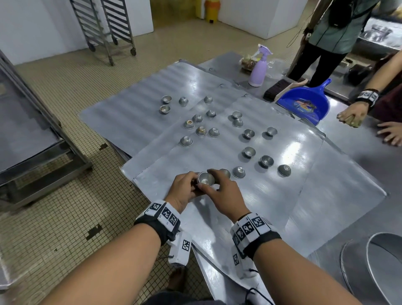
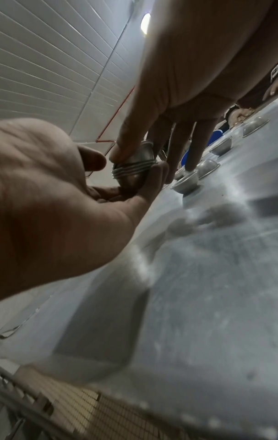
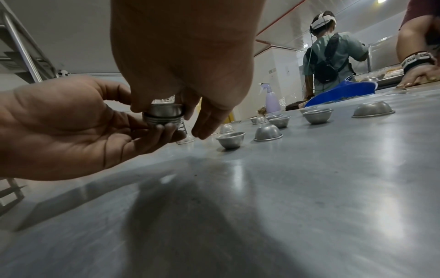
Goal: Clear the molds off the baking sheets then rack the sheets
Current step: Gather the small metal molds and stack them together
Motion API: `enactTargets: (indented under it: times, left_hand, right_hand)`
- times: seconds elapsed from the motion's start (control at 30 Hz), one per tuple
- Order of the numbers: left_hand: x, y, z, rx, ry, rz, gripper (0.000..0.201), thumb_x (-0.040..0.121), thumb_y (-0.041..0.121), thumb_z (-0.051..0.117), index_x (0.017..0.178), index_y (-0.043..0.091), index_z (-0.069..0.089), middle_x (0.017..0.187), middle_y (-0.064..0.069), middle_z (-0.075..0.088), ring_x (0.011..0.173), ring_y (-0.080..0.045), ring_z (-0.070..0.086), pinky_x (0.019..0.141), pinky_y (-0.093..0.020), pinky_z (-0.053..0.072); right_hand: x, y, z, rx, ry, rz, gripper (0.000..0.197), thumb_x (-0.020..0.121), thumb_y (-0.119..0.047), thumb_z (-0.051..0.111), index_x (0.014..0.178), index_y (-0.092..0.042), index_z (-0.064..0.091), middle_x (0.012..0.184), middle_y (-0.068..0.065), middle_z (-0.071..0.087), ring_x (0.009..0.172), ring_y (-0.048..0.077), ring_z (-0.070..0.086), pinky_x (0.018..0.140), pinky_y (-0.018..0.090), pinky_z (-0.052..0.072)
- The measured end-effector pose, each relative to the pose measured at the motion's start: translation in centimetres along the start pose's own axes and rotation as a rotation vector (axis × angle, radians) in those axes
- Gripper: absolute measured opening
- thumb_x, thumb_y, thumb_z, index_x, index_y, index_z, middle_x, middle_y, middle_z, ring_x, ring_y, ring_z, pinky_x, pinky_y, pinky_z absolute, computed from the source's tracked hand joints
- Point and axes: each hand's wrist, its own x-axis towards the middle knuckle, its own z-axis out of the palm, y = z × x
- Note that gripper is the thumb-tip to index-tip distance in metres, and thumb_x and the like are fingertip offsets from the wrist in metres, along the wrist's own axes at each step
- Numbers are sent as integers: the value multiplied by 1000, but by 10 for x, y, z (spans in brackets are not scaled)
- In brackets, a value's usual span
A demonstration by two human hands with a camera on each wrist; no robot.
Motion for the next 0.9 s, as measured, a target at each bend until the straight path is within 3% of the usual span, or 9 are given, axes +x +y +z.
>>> enactTargets:
  times: [0.07,0.2,0.33,0.43,0.53,0.73,0.9]
  left_hand:
    - [2,1,-2,13,-7,3,22,92,2,50,89,-2,72,82,-21,68,77,-27,66,72,-40,59]
    - [9,0,-5,90,-22,14,17,90,1,53,85,-6,68,75,-17,60,72,-27,58,69,-40,57]
    - [17,2,-7,243,-34,56,13,89,3,61,91,-1,73,74,-16,68,69,-27,65,63,-33,55]
    - [25,5,-12,323,1,83,13,92,0,59,95,1,71,76,-11,72,67,-25,72,60,-31,58]
    - [31,6,-16,398,17,112,13,92,-3,58,92,3,69,81,-16,72,66,-29,74,60,-33,58]
    - [38,8,-15,522,-8,132,14,90,-3,60,95,6,70,87,-21,72,66,-30,74,59,-32,56]
    - [48,12,-17,586,-60,147,15,91,0,58,96,6,71,86,-19,73,70,-30,75,67,-42,63]
  right_hand:
    - [1,-1,4,-12,-1,5,57,84,-59,66,134,-35,53,118,-8,66,103,15,64,87,36,53]
    - [5,-1,8,-31,-7,8,61,83,-64,65,135,-35,51,115,-6,67,101,15,65,84,35,54]
    - [5,1,8,-43,-38,8,74,79,-68,66,141,-32,48,124,-5,65,110,14,62,90,37,53]
    - [9,7,3,-59,82,9,56,89,-54,63,136,-25,54,127,-5,61,110,10,59,93,36,52]
    - [17,14,-8,-154,185,77,42,92,-42,63,128,-22,57,127,-2,56,110,18,58,88,33,50]
    - [28,22,-12,-268,49,190,55,91,-39,64,140,-23,47,139,4,49,119,29,55,89,38,49]
    - [30,17,-6,-267,91,243,47,89,-34,60,134,-24,50,132,4,57,116,28,57,88,38,47]
